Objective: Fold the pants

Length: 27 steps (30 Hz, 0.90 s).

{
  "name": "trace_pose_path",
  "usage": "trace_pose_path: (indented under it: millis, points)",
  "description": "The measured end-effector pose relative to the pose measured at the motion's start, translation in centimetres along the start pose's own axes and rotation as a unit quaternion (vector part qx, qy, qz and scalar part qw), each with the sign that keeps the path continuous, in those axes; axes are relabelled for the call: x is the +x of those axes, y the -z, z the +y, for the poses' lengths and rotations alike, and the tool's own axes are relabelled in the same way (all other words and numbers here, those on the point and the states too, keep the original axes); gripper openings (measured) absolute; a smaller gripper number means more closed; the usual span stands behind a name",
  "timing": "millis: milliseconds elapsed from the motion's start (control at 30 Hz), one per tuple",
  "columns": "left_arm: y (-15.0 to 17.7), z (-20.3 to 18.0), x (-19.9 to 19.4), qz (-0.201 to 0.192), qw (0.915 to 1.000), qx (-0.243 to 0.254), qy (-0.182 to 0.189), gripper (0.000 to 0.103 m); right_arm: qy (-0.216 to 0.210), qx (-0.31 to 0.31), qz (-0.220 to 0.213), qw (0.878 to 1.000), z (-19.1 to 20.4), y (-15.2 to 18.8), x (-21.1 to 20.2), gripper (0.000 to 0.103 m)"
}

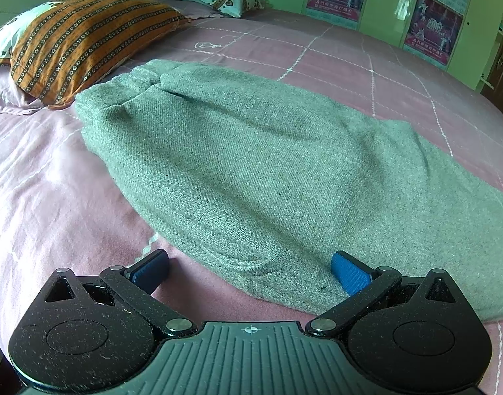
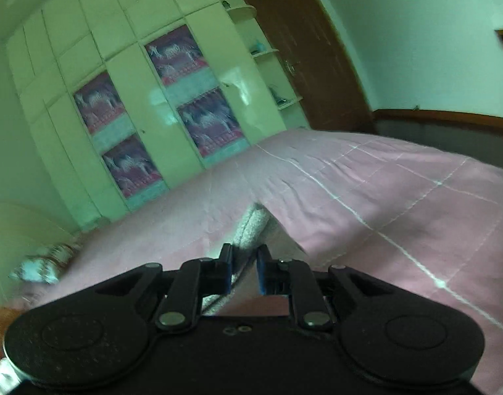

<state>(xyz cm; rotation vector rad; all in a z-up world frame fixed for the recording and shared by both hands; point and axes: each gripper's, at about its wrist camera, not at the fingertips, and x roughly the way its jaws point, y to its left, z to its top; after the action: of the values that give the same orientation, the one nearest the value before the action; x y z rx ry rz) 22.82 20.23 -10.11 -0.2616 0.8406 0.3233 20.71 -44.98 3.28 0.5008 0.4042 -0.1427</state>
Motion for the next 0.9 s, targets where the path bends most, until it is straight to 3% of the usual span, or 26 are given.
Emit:
trace_pose_path:
  millis: [33,67,100,233,333,433,500,633,767,833,900]
  points:
    - [0.0,-0.1,0.0,0.001,1.0000,0.002,0.000,0.103,0.024,0.022,0.028,0.999,-1.8,1.1,1.4,0.006]
    - [0.0,-0.1,0.0,0.001,1.0000,0.004,-0.001,0.103,0.057,0.056,0.085,0.993,-3.9,2.7,3.6,0.007]
    - [-0.1,0.0,0.1,0.001,1.0000,0.003,0.000,0.103,0.061,0.088,0.125,0.986,-5.3,4.0,5.0,0.008]
    - [-0.3,0.0,-0.6,-0.008,1.0000,-0.001,-0.002,0.103,0.056,0.071,0.074,0.993,-4.2,3.3,2.7,0.014]
    - [-1.1,-0.7,-3.2,-0.058,0.9982,0.000,-0.012,0.103,0.082,0.032,0.030,0.996,-2.6,2.6,0.5,0.014]
    - [-3.4,-3.1,-5.1,-0.115,0.9927,0.035,-0.008,0.103,0.065,-0.025,0.024,0.997,-0.5,1.9,0.7,0.014]
    - [-5.3,-5.2,-4.8,-0.133,0.9886,0.070,0.005,0.103,0.046,-0.064,0.026,0.997,1.8,1.8,2.0,0.015]
    - [-9.0,-8.1,0.4,-0.106,0.9889,0.103,0.011,0.103,0.022,-0.103,0.067,0.992,5.9,2.9,5.4,0.016]
    - [-10.3,-6.3,8.6,-0.022,0.9896,0.125,-0.068,0.103,0.075,-0.144,0.117,0.980,6.8,4.7,10.1,0.015]
    - [-11.3,-3.4,9.4,-0.012,0.9977,0.052,-0.042,0.103,0.116,-0.149,0.129,0.973,5.9,4.9,11.6,0.012]
    - [-12.2,-3.2,8.4,-0.016,0.9976,0.049,-0.047,0.103,0.120,-0.136,0.127,0.975,5.0,4.0,11.8,0.012]
